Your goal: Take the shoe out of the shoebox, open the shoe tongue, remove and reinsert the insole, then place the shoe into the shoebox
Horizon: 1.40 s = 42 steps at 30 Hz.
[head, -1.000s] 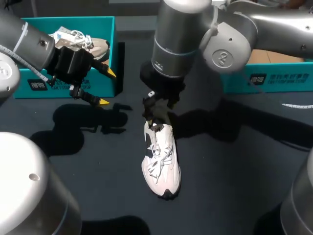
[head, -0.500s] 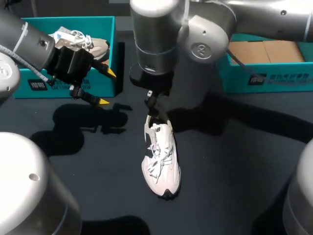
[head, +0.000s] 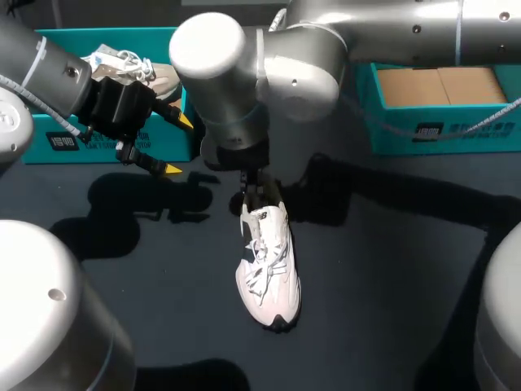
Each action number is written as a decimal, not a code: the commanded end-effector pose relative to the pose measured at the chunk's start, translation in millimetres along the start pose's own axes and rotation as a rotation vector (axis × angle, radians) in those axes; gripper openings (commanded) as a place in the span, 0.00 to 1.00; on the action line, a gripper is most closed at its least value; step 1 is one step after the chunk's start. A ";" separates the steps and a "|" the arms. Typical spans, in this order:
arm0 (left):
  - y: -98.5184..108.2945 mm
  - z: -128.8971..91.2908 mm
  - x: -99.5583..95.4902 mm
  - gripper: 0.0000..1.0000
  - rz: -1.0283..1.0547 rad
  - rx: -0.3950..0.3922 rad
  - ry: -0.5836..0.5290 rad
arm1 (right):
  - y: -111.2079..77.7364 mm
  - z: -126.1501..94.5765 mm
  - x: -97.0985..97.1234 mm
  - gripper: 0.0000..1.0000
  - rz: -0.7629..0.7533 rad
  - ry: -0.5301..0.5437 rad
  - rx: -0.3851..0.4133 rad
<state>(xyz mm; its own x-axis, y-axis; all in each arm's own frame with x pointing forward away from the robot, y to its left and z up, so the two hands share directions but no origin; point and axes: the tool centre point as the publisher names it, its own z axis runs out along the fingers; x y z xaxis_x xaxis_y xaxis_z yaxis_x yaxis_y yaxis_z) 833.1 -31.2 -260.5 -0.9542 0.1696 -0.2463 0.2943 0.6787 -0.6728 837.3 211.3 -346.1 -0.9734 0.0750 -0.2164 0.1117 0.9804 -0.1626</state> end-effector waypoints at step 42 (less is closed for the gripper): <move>-0.4 0.0 0.5 1.00 0.000 -0.003 0.000 | -100.7 -180.9 -33.5 0.00 -0.053 -0.028 -0.084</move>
<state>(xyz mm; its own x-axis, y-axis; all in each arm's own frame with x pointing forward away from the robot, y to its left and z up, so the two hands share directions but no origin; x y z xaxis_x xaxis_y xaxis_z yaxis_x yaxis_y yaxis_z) 833.2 -31.2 -260.5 -0.9542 0.1696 -0.2463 0.2943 0.6787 -0.6728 834.6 169.2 -200.9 -0.9745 0.0083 -0.2242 0.0347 0.9929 -0.1142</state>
